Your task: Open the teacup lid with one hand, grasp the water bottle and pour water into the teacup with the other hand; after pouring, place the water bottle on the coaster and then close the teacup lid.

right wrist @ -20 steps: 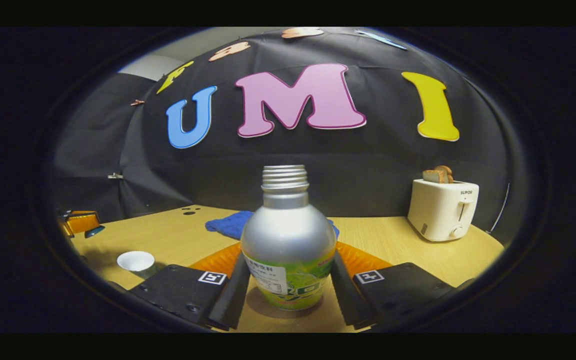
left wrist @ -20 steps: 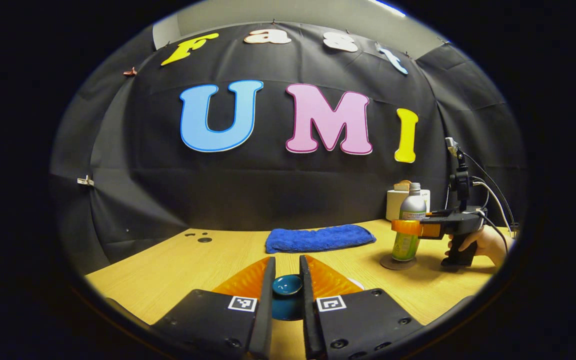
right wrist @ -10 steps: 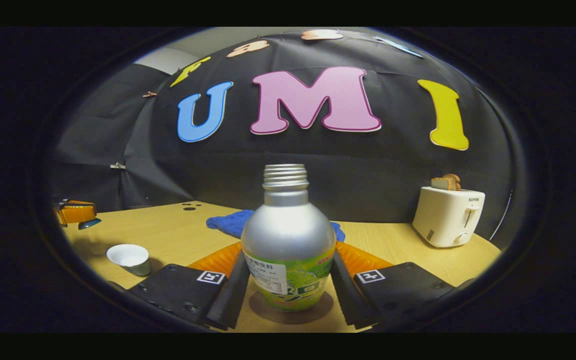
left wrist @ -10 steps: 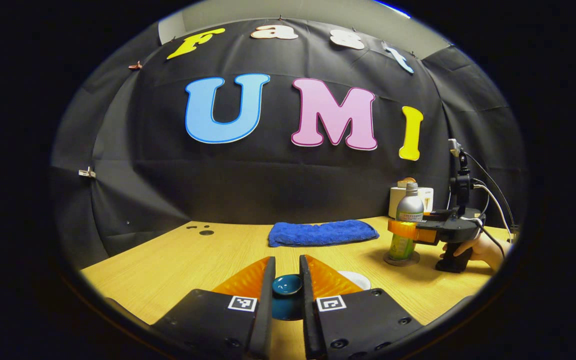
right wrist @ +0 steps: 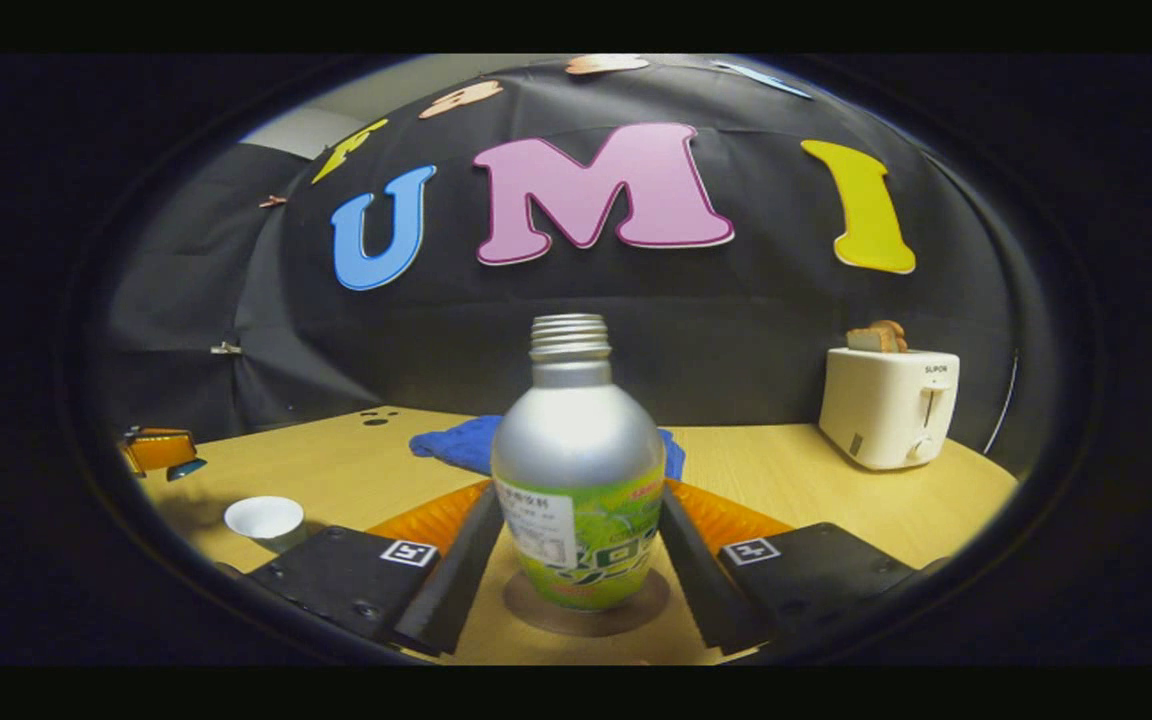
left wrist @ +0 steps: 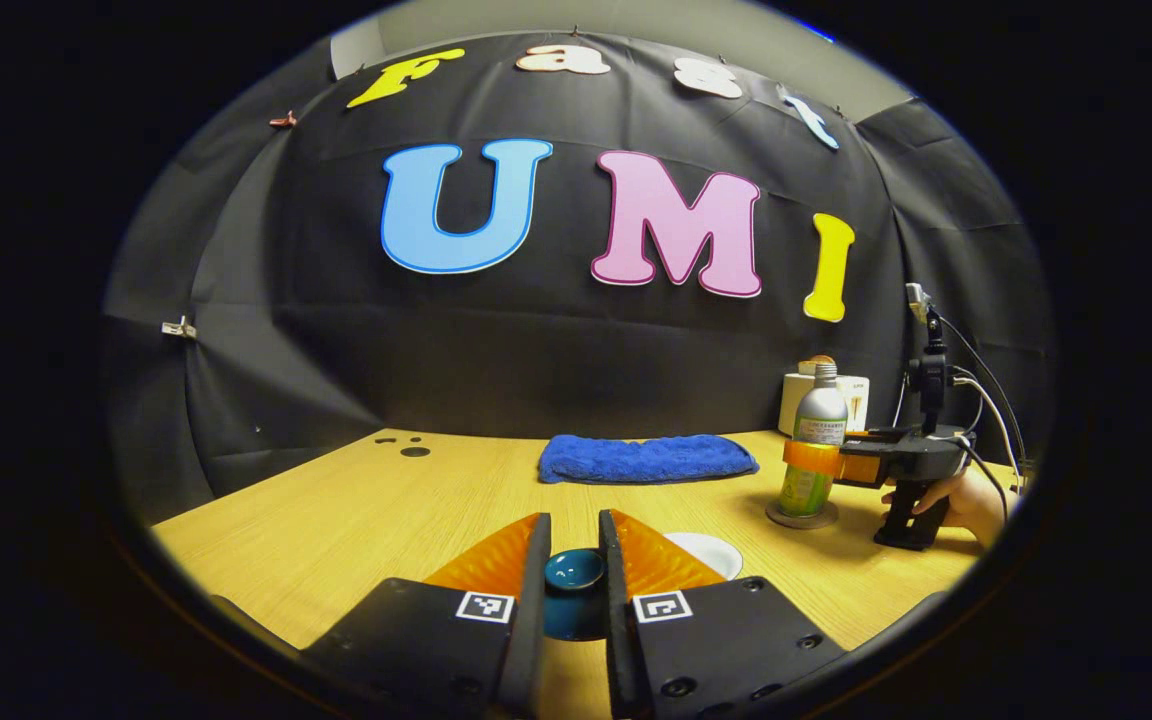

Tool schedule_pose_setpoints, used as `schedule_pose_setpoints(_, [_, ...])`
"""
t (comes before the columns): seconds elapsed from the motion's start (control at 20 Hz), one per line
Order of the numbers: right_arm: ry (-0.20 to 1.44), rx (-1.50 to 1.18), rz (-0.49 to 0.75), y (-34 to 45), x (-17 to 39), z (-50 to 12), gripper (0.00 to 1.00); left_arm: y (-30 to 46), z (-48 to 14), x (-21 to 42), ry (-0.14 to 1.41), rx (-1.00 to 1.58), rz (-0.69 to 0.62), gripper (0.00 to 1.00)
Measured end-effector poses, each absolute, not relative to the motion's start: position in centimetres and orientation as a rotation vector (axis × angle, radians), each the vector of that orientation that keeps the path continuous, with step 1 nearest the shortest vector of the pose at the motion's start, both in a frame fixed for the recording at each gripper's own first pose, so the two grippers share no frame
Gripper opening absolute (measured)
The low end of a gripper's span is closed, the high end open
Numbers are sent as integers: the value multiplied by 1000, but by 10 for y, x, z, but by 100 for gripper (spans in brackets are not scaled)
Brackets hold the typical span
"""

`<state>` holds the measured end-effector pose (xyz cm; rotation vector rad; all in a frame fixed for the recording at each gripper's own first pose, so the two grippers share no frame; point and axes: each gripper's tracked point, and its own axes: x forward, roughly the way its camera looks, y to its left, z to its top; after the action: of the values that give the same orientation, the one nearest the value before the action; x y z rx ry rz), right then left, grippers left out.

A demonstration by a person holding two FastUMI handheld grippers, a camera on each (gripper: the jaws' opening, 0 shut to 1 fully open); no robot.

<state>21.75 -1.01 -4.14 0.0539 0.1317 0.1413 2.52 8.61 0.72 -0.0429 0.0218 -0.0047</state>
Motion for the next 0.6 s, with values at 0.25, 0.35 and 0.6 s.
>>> schedule_pose_setpoints(0.25, [167, 64, 124, -13, 211, -44, 99, 87, 12, 22, 11, -37, 8, 29])
schedule_pose_setpoints(0.35, [190, 63, 119, -11, 208, -46, 99, 88, 14, 19, 6, -31, 12, 29])
schedule_pose_setpoints(0.6, [259, 51, 76, -16, 192, -59, 99, 88, 15, 16, 0, -29, 18, 29])
